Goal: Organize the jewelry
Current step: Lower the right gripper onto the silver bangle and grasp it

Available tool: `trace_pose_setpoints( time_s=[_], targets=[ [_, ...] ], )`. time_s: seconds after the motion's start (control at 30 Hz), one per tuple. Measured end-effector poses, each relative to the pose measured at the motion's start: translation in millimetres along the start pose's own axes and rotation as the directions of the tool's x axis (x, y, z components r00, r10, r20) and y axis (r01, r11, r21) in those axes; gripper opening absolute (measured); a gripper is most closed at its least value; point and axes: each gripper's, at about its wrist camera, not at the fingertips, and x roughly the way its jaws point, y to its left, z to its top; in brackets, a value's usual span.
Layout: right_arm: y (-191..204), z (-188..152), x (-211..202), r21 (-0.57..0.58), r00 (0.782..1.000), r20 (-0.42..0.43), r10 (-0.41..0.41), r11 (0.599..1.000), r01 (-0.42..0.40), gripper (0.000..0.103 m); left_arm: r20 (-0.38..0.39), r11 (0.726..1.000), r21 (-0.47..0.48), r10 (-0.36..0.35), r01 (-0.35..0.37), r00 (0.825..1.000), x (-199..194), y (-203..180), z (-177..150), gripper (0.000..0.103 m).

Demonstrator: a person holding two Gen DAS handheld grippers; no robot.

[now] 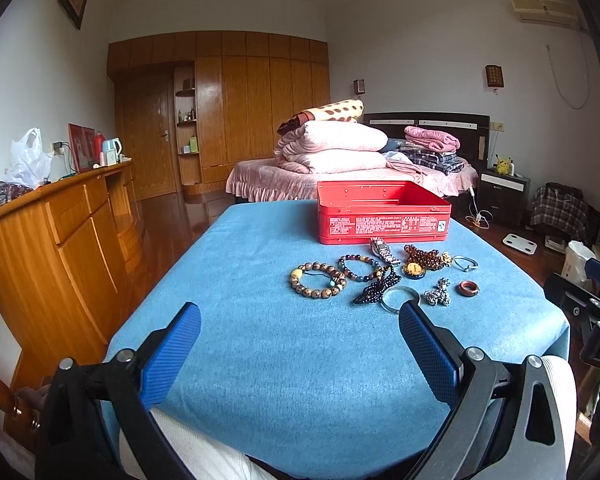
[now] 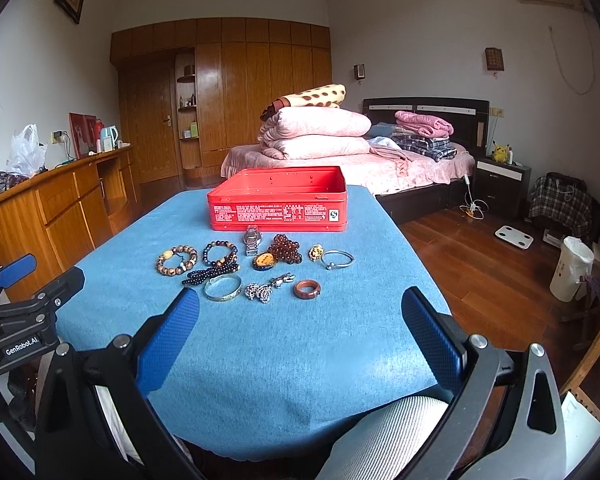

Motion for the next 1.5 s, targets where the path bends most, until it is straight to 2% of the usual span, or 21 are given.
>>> trace_pose_setpoints(
  time_s=[0.23, 0.67, 0.87, 0.97, 1.13, 1.33, 1.5],
  targets=[
    [-7.1, 1.2, 29.7, 0.023, 0.998, -0.064, 0.029, 0.999, -0.027, 0.098, -0.065, 1.0, 0.0, 0.01, -0.01, 0.998, 32.7, 2.9, -0.4, 0.097],
    [-26.0, 11.5, 121.8, 0.059, 0.98, -0.19, 0.057, 0.997, -0.047, 0.098, -0.195, 1.0, 0.006, 0.014, -0.013, 0.981, 129.6, 7.0, 10.2, 0.097],
    [-41.0, 24.7, 158.4, 0.077, 0.973, -0.225, 0.051, 0.996, -0.035, 0.098, -0.269, 1.0, -0.014, 0.003, -0.007, 0.963, 168.4, 11.9, 15.8, 0.097],
    [-47.9, 31.5, 170.0, 0.089, 0.97, -0.237, 0.046, 0.996, -0.025, 0.098, -0.306, 0.998, -0.051, -0.05, 0.036, 0.951, 177.3, 15.1, 19.7, 0.097],
    [-59.0, 39.8, 187.2, 0.114, 0.959, -0.28, 0.044, 0.993, -0.012, 0.098, -0.354, 0.996, -0.071, -0.082, 0.061, 0.932, 189.9, 15.2, 25.0, 0.097],
    [-68.5, 41.3, 204.1, 0.128, 0.935, -0.353, 0.022, 0.991, 0.025, 0.098, -0.426, 0.991, -0.097, -0.123, 0.09, 0.896, 204.7, 17.1, 24.7, 0.097],
    [-67.3, 38.0, 216.7, 0.113, 0.908, -0.419, 0.026, 0.993, 0.023, 0.094, -0.448, 0.993, -0.072, -0.113, 0.091, 0.887, 209.5, 11.5, 25.9, 0.097]
  ],
)
